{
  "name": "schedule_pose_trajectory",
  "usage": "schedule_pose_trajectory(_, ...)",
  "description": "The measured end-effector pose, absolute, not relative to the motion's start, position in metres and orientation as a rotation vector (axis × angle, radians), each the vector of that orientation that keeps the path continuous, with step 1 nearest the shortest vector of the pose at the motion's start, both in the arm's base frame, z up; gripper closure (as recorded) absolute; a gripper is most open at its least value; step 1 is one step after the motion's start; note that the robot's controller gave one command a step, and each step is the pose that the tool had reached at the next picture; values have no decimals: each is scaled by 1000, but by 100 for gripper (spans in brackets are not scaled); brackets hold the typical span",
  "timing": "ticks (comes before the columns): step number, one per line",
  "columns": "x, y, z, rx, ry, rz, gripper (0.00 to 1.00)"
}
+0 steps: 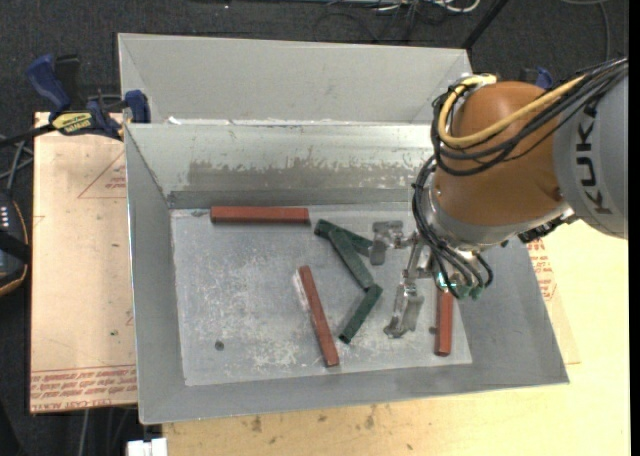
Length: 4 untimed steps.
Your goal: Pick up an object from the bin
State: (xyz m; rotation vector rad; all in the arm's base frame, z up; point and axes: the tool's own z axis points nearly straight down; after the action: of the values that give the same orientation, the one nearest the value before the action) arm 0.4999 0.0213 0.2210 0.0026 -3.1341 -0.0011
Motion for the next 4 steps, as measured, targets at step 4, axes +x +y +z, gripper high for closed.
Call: schedule_pose_trajectory(4,521,28,131,1125,-2938,-1,0)
